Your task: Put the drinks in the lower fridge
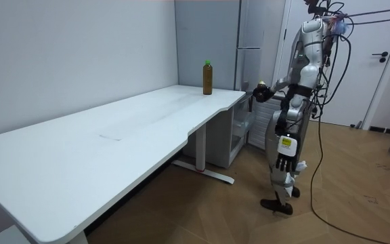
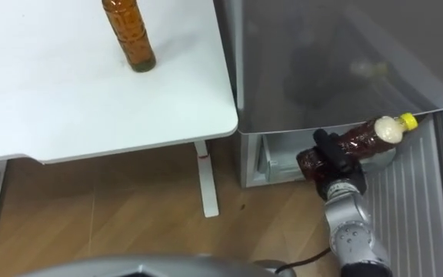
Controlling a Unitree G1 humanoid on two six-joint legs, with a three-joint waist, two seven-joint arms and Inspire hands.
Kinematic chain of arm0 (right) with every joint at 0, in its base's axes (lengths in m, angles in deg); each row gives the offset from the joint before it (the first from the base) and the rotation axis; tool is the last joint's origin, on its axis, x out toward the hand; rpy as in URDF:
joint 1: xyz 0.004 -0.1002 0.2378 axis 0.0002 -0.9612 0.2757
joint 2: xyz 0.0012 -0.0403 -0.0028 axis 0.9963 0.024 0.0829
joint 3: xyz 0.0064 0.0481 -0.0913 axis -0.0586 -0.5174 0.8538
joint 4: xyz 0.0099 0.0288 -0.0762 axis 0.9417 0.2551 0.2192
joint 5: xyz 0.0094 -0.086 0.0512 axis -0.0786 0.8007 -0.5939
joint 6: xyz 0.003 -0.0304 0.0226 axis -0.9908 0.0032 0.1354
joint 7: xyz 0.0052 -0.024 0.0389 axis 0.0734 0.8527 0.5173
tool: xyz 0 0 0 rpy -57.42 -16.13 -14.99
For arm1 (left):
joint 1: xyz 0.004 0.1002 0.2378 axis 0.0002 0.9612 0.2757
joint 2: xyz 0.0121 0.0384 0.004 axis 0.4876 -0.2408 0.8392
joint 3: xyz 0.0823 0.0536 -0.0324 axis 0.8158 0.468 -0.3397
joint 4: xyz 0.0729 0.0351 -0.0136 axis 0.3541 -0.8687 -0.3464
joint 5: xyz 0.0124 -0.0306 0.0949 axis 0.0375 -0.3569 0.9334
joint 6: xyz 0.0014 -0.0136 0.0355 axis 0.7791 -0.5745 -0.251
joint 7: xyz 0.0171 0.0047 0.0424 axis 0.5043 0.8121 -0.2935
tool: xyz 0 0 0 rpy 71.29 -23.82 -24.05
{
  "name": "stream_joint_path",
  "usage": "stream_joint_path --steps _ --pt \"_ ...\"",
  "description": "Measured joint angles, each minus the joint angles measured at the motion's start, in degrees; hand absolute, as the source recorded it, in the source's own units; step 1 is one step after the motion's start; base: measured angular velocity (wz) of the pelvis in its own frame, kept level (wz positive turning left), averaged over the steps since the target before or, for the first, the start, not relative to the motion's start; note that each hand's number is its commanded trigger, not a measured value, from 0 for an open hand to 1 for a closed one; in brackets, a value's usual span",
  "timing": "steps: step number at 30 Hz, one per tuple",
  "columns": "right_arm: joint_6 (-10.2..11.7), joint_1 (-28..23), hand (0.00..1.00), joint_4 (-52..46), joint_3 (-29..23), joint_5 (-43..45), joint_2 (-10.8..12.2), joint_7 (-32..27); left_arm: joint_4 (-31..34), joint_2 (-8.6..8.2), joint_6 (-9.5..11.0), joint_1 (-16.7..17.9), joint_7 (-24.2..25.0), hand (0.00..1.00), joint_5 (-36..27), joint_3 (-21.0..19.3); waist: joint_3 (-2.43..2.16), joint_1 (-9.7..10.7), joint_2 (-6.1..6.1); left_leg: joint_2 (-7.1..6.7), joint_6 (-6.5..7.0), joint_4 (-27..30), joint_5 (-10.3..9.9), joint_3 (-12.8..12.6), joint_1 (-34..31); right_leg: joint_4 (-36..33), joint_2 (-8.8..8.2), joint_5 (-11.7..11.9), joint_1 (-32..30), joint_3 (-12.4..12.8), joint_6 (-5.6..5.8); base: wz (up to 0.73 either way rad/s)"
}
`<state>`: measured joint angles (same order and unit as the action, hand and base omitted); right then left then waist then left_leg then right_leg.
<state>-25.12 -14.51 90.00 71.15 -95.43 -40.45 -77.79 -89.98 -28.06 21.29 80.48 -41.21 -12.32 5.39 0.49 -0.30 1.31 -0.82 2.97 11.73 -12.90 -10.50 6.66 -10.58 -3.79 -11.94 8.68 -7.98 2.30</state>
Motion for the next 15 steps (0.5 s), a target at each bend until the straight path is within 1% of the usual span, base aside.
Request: stream_joint_path --steps 3,5,7,9,10,11,12,15 --pt "0.0 0.05 1.0 1.5 0.01 -3.99 0.02 3.36 1.24 -0.57 -0.02 0.15 1.03 0.0 0.05 -1.88 -0.02 -0.46 0.08 -0.09 -0.01 0.02 -0.01 0.34 0.04 0.04 -0.02 -0.05 0.45 -0.16 0.03 0.05" --pt "0.01 0.08 1.0 2.74 -0.05 -6.24 0.0 5.49 1.79 -0.72 0.0 0.17 1.82 0.0 0.05 -2.35 -0.09 -1.36 0.19 -0.08 -0.01 0.08 0.0 0.4 0.18 0.08 0.01 -0.07 0.68 -0.17 0.01 0.0" --pt "0.01 0.06 1.0 2.8 -0.15 -8.96 0.01 5.61 1.82 -0.83 -0.01 0.38 2.08 0.0 0.02 -2.47 -0.09 -1.51 0.46 -0.17 0.0 0.08 -0.01 0.46 0.57 0.75 -0.03 -0.06 1.49 -0.43 0.01 0.03" --pt "0.11 0.06 1.0 2.87 -0.4 -13.28 0.01 6.12 2.74 -0.87 -0.46 0.93 1.86 0.0 -0.02 -2.57 -0.16 -1.33 0.67 -0.5 0.02 0.05 -0.03 1.49 0.87 1.13 -0.13 -0.22 2.29 -0.97 0.15 0.15" --pt "0.21 0.06 1.0 2.88 -0.45 -14.35 0.01 6.17 2.91 -0.92 -0.49 1.03 1.75 0.0 -0.04 -2.62 -0.21 -1.49 0.76 -0.51 0.02 0.06 -0.03 1.49 0.92 1.19 -0.16 -0.26 2.28 -0.96 0.17 0.13" --pt "0.29 0.06 1.0 2.95 -0.46 -15.97 0.07 6.72 3.04 -0.99 -0.51 1.34 1.63 0.0 -0.02 -2.65 -0.37 -1.62 0.94 -0.61 0.03 0.09 -0.03 1.85 0.9 1.61 -0.17 -0.26 2.49 -1.16 0.17 0.12" --pt "0.31 0.06 1.0 3.33 -0.46 -17.28 0.15 7.77 3.03 -1.0 -0.57 1.48 1.6 0.0 -0.01 -2.68 -0.41 -1.5 0.99 -0.79 0.05 0.11 -0.02 2.5 0.89 1.84 -0.21 -0.24 2.79 -1.64 0.17 0.15" --pt "0.31 0.06 1.0 5.38 -0.73 -18.9 0.26 9.92 3.03 -1.29 -0.79 2.14 1.12 0.0 -0.02 -3.44 -0.57 -1.44 1.2 -0.96 0.04 0.31 -0.02 3.49 0.88 1.81 -0.25 -0.24 3.5 -2.48 0.18 0.18"
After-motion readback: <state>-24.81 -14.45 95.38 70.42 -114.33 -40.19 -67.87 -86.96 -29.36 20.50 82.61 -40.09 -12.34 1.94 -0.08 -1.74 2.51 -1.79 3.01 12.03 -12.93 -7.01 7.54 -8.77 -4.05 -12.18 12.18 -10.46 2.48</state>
